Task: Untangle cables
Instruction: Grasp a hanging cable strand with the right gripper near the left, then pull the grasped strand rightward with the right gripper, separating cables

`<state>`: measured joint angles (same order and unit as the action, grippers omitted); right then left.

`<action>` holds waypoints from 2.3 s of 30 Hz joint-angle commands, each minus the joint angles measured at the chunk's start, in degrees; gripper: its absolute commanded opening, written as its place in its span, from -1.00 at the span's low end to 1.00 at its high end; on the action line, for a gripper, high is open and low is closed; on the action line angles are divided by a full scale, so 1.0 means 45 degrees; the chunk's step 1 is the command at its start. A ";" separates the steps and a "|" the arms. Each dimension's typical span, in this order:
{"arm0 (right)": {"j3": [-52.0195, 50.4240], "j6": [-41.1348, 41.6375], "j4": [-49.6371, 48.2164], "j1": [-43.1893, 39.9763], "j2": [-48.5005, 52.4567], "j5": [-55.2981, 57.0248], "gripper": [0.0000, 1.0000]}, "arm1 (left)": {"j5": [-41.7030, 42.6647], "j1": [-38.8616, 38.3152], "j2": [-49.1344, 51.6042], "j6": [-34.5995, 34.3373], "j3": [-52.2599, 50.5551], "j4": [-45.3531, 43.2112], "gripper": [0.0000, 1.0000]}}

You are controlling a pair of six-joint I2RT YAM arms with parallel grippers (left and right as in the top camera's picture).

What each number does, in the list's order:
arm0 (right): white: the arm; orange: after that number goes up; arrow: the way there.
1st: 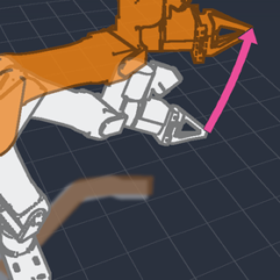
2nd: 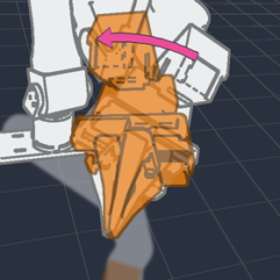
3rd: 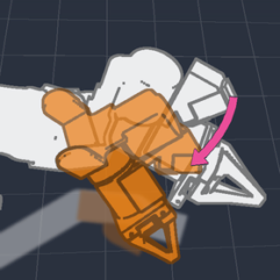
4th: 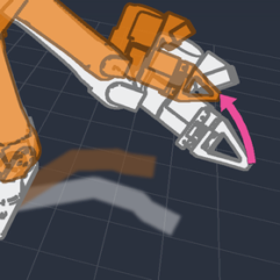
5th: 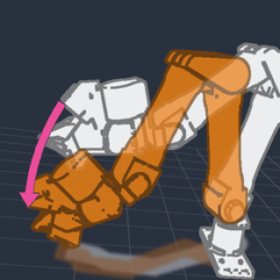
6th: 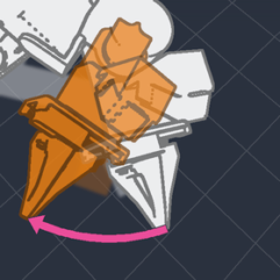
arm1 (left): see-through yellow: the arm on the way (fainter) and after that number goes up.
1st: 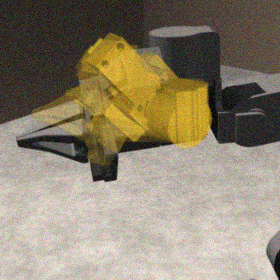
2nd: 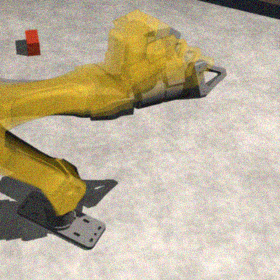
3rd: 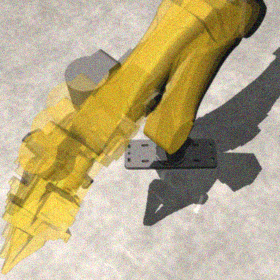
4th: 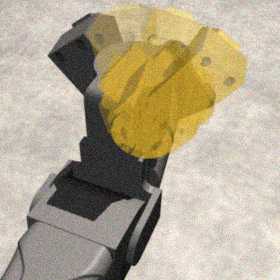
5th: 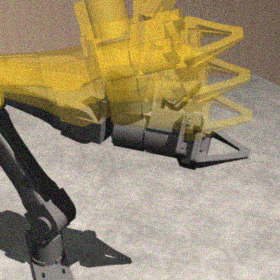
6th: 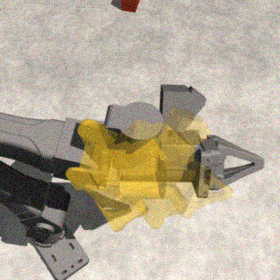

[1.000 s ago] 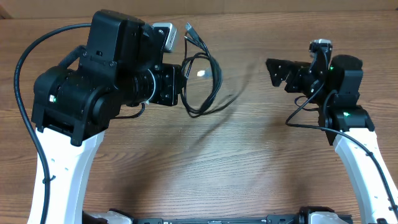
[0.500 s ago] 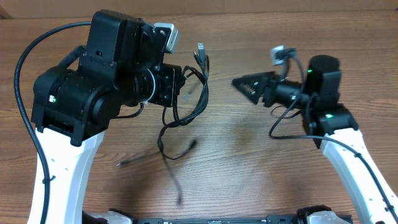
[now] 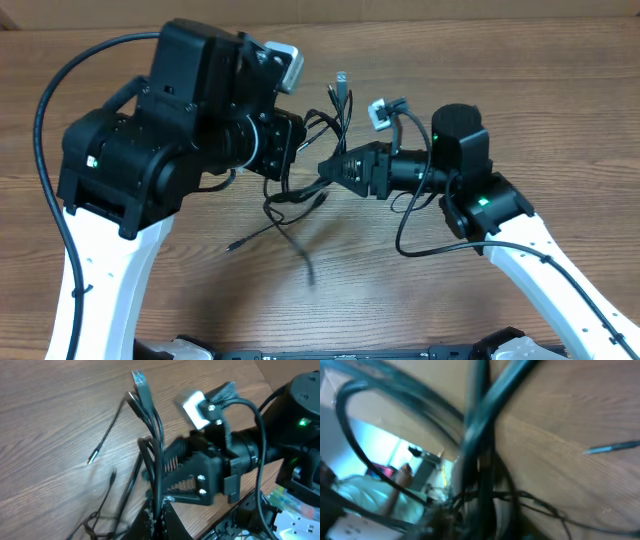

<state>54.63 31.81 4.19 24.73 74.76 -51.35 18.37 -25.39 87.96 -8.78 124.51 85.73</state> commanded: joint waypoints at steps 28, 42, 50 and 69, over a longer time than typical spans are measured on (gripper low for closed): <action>0.0049 0.1413 -0.1768 0.0141 -0.0379 0.0243 -0.92 | -0.1797 -0.0058 -0.0306 0.0335 -0.2837 -0.0141 -0.91; 0.0053 0.1996 -0.1875 -0.0962 -0.1345 -0.0962 -0.92 | -0.1462 -0.0058 -0.0311 0.0495 -0.5459 -0.1613 -0.91; 0.0053 0.3186 -0.2137 -0.1753 -0.1821 -0.1297 -0.92 | -0.1559 -0.0058 -0.0311 0.0539 -0.5518 -0.1749 -0.91; 0.0053 0.4600 -0.3512 -0.6193 -0.3905 -0.2322 -0.92 | -0.2681 -0.0039 -0.0311 0.0525 -0.7587 -0.2171 -0.91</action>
<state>53.95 51.42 -9.56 1.37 60.49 -63.16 13.50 -27.00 86.46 -6.81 93.08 74.06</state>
